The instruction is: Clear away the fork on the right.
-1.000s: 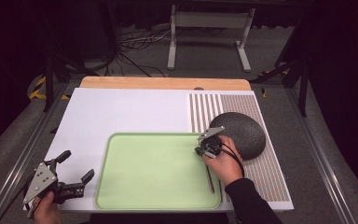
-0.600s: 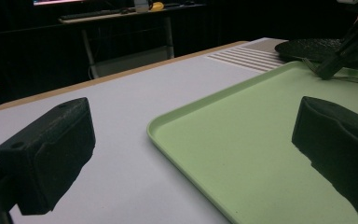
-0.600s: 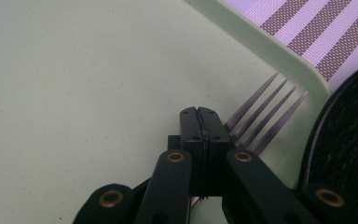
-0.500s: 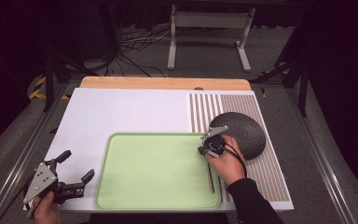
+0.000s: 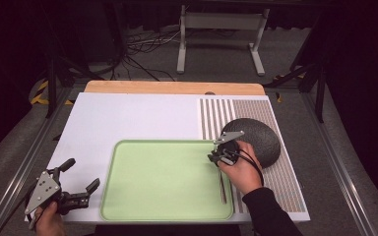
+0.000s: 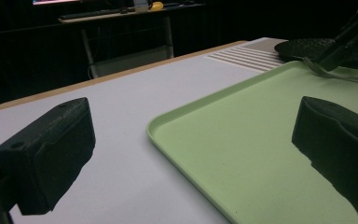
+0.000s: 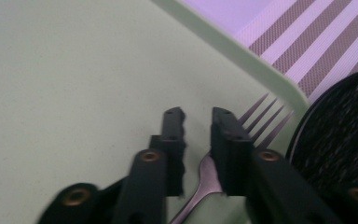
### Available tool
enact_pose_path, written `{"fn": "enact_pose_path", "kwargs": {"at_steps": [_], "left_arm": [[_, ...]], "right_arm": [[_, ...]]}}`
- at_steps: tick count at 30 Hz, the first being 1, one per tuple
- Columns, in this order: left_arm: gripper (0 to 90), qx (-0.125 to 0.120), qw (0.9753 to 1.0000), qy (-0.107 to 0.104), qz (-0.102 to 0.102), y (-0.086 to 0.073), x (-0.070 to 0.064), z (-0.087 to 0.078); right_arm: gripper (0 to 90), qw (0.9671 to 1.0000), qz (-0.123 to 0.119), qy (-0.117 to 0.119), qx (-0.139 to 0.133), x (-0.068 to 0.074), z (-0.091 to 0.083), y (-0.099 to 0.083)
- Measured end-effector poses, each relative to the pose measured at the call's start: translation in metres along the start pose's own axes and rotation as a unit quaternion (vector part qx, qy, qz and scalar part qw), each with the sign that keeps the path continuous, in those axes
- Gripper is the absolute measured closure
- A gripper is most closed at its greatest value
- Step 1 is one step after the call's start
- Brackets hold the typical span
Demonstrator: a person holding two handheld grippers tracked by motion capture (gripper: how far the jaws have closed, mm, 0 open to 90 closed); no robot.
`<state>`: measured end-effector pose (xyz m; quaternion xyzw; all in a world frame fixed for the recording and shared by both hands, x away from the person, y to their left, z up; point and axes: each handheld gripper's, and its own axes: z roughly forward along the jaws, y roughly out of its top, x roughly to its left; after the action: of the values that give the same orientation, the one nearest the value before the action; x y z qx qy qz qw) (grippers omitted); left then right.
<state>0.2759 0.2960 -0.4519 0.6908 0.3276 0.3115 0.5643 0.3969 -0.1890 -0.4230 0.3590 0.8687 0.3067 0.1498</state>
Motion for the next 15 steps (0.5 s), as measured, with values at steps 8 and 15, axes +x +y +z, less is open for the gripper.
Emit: {"fn": "enact_pose_path", "kwargs": {"at_steps": [8,15], "left_arm": [[0.0,0.0,1.0,0.001,0.0,0.0,0.0,0.0],[0.0,0.0,1.0,0.002,0.0,0.0,0.0,0.0]], "right_arm": [[16.2,0.9966,-0.012,0.024,-0.078,0.001,-0.017,0.007],[12.2,0.99,-0.041,0.035,-0.13,0.001,-0.04,0.009]]}}
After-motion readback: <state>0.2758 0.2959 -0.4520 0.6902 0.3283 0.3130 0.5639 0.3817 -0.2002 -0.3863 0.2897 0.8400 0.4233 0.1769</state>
